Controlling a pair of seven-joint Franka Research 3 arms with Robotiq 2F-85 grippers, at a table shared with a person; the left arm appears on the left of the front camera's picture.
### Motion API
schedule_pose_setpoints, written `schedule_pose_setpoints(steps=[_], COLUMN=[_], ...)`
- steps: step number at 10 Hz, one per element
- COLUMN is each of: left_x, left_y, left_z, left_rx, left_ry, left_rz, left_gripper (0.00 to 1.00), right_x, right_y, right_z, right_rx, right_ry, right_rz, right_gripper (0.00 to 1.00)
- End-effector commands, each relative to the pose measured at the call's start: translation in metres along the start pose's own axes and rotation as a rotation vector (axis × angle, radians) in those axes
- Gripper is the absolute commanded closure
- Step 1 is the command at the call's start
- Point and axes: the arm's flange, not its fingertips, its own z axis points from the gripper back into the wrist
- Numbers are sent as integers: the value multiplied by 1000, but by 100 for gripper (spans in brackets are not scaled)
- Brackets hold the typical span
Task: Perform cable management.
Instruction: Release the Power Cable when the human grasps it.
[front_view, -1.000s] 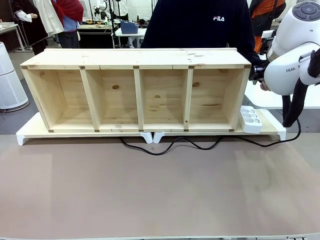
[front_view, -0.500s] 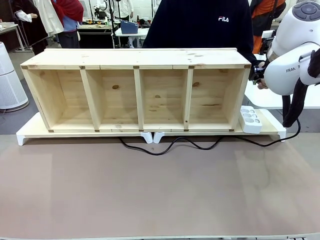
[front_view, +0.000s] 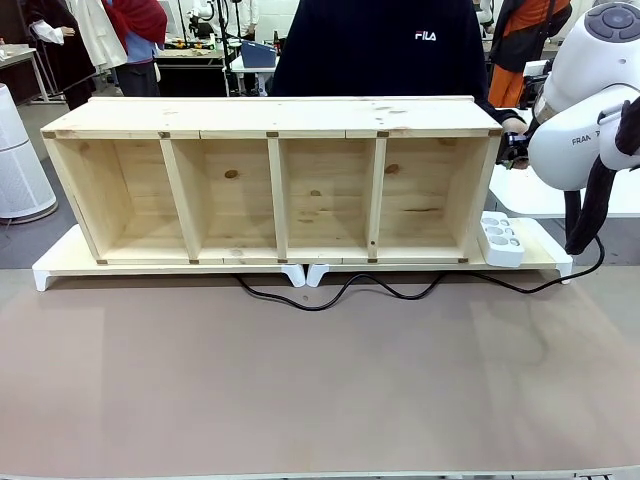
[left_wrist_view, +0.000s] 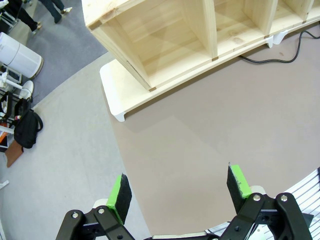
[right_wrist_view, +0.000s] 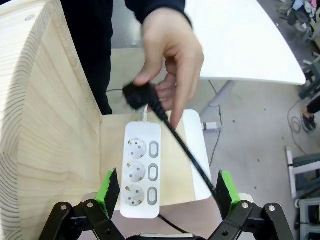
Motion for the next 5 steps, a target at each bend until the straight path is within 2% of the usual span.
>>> schedule_pose_setpoints(steps=[1,5], left_x=[0,0], left_y=[1,1], left_z=[0,0], left_rx=[-1,-1], left_ry=[-1,-1], left_rz=[2,2], left_gripper=[0,0], right_x=[-2,-2], right_y=[-4,-4], right_z=[4,4], right_rx=[13,13], right_ry=[11,11], right_rz=[5,5], right_gripper=[0,0])
